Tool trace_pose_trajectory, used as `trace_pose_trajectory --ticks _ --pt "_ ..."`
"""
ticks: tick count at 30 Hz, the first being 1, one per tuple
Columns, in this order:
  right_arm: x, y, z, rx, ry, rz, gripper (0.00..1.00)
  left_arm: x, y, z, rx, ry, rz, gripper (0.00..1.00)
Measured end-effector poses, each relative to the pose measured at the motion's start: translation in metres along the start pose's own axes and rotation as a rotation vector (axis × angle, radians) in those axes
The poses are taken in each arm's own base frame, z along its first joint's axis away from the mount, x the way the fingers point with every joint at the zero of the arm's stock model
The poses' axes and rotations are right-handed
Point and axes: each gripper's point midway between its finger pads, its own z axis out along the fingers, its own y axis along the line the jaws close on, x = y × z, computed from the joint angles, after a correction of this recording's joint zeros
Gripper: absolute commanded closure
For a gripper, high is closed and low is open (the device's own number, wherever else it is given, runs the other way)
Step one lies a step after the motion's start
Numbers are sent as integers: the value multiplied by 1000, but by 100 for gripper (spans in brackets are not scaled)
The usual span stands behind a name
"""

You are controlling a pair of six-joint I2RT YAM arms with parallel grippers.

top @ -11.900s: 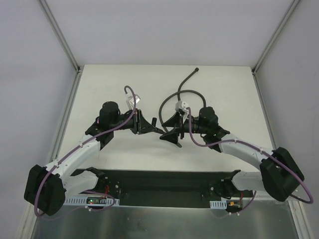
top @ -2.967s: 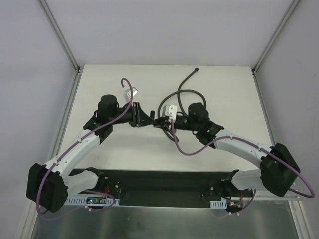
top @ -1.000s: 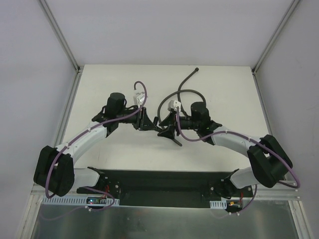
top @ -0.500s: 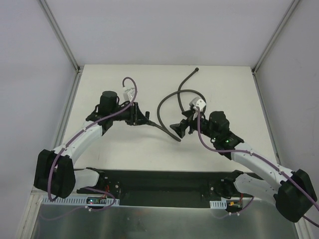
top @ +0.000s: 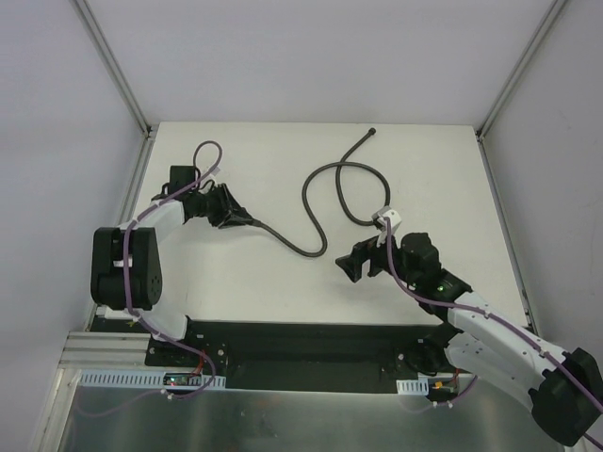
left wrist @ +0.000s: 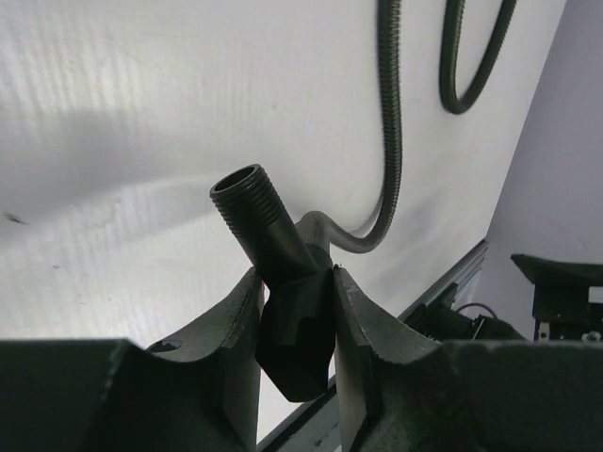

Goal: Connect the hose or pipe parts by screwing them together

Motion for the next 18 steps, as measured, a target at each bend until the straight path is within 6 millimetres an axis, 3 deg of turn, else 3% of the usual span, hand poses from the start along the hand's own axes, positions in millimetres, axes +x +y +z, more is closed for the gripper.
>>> trace_pose_trajectory --ticks 5,9,18 --pt "21 -12 -9 66 43 32 4 -24 23 10 -55 12 -43 85" --pt "19 -19 -19 118 27 30 4 -36 43 15 -110 30 -69 76" --pt "31 -39 -33 263 112 81 4 -35 72 10 -225 54 -98 51"
